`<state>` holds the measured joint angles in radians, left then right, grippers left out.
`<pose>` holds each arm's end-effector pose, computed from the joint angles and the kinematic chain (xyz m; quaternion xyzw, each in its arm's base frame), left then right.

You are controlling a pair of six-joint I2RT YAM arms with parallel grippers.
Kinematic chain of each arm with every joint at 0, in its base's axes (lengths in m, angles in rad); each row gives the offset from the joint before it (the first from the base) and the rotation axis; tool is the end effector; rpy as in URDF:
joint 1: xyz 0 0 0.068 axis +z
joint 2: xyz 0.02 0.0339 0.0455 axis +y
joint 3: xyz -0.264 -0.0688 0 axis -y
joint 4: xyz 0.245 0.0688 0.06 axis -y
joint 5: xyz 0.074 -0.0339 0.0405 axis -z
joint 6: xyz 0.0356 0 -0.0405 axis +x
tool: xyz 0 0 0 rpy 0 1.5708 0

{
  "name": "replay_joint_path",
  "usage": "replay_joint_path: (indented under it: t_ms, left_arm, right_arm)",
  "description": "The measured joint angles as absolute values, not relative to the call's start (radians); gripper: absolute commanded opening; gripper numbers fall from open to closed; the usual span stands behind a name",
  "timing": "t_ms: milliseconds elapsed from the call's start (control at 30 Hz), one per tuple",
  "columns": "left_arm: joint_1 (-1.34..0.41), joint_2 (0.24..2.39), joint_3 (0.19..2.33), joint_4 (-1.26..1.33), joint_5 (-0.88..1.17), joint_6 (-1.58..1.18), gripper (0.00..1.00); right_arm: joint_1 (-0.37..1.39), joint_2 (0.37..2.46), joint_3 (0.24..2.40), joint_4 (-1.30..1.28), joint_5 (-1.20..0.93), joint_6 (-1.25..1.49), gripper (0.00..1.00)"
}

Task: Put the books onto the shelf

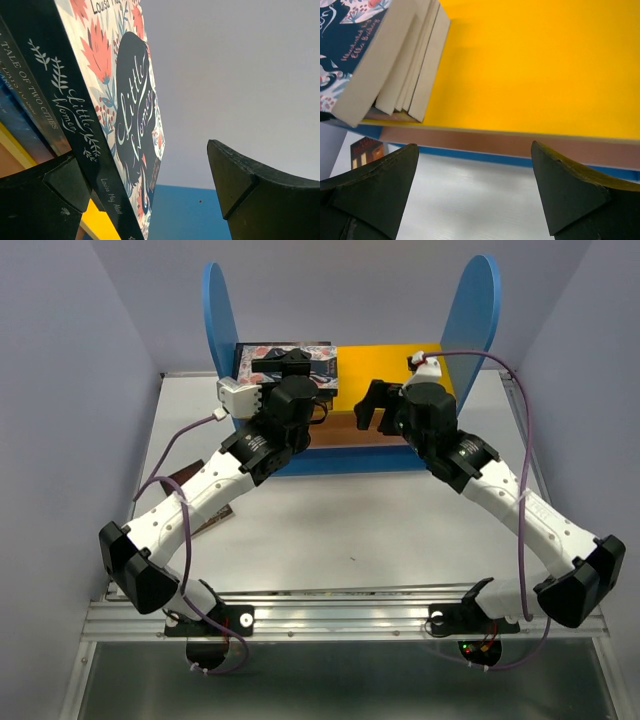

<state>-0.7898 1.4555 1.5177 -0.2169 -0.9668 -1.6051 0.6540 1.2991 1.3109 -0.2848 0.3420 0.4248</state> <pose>0.2486 -0.2091 0.4363 -0.5442 0.4976 -0.4074 0.5388 0.2430 0.1712 0.4017 0.0124 0.7917 0.1895 0.5806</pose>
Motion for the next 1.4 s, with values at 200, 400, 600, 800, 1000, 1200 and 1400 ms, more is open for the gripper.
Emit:
replay_joint_path:
  t_ms: [200, 400, 600, 800, 1000, 1200, 1400]
  left_arm:
    - [-0.783, 1.414, 1.468, -0.168, -0.893, -1.528, 0.99]
    - [-0.764, 1.399, 1.446, -0.125, -0.829, -1.438, 0.99]
    - [-0.737, 1.403, 1.448, -0.114, -0.768, -1.422, 0.99]
    - [-0.724, 1.403, 1.446, -0.108, -0.736, -1.421, 0.99]
    - [-0.709, 1.397, 1.438, -0.100, -0.677, -1.411, 0.99]
    - [-0.696, 1.369, 1.406, -0.086, -0.625, -1.409, 0.99]
    - [-0.693, 1.329, 1.377, -0.087, -0.588, -1.383, 0.99]
  right_arm:
    - [0.648, 1.407, 1.453, -0.287, 0.313, 0.354, 1.00]
    - [0.643, 1.510, 1.567, -0.290, 0.279, 0.305, 1.00]
    - [0.641, 1.545, 1.612, -0.307, 0.276, 0.276, 1.00]
    - [0.641, 1.548, 1.631, -0.314, 0.281, 0.244, 1.00]
    - [0.641, 1.564, 1.665, -0.331, 0.279, 0.212, 1.00]
    - [0.640, 1.600, 1.698, -0.335, 0.254, 0.201, 1.00]
    - [0.634, 1.628, 1.720, -0.339, 0.216, 0.189, 1.00]
